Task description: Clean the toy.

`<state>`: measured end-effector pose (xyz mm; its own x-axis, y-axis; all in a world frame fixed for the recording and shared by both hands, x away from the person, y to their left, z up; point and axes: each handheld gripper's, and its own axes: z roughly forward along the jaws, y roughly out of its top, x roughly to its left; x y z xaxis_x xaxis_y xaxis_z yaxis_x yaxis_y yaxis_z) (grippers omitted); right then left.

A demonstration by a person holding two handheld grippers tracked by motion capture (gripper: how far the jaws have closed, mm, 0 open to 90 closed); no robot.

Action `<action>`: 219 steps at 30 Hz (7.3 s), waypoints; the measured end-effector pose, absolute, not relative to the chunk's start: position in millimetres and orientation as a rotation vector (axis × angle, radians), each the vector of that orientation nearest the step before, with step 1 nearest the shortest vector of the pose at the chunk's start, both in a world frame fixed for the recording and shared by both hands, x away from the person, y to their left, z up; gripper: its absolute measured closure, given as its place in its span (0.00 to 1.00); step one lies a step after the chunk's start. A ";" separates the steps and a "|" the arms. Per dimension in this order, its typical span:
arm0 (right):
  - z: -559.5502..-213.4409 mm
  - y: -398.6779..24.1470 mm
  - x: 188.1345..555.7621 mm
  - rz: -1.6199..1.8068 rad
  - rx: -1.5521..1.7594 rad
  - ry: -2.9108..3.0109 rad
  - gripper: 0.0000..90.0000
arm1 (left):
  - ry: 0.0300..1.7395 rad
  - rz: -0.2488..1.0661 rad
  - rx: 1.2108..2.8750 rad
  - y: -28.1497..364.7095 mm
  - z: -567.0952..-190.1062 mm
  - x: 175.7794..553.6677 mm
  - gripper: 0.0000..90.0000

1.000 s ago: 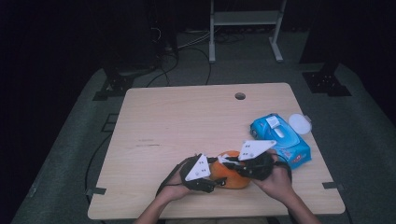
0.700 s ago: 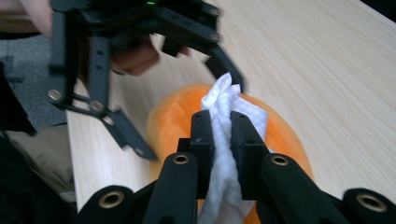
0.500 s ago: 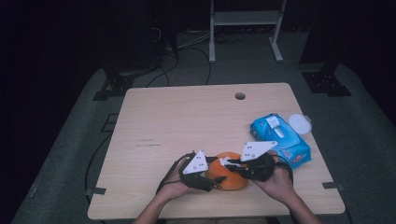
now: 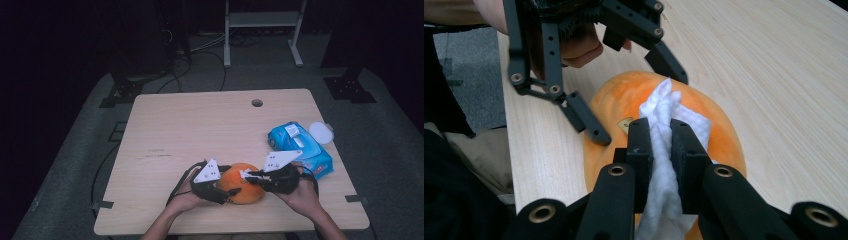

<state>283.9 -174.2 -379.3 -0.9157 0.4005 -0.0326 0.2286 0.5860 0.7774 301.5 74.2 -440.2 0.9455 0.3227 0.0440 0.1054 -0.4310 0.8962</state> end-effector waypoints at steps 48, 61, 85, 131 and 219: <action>-389.3 -209.2 305.6 1.375 0.718 2.596 0.89 | 0.181 0.322 2.057 68.6 -439.9 288.4 0.32; -383.4 -206.5 300.5 1.379 0.698 2.546 0.89 | 0.336 0.338 1.934 73.1 -431.5 303.5 0.41; -395.8 -203.6 308.8 1.425 0.778 2.542 0.89 | 0.249 0.275 1.962 84.9 -444.0 305.0 0.33; -388.5 -190.6 301.5 1.437 0.682 2.575 0.89 | 0.440 0.074 1.959 88.8 -445.0 318.6 0.13; -380.2 -161.6 283.2 1.297 0.555 2.568 0.88 | 0.372 0.159 2.040 53.9 -442.0 295.3 0.28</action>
<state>283.2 -161.6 -380.2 -0.9069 0.4209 -0.0181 0.2352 0.5415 0.8072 295.3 53.9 -442.0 0.9437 0.3277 -0.0446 0.1942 -0.4398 0.8768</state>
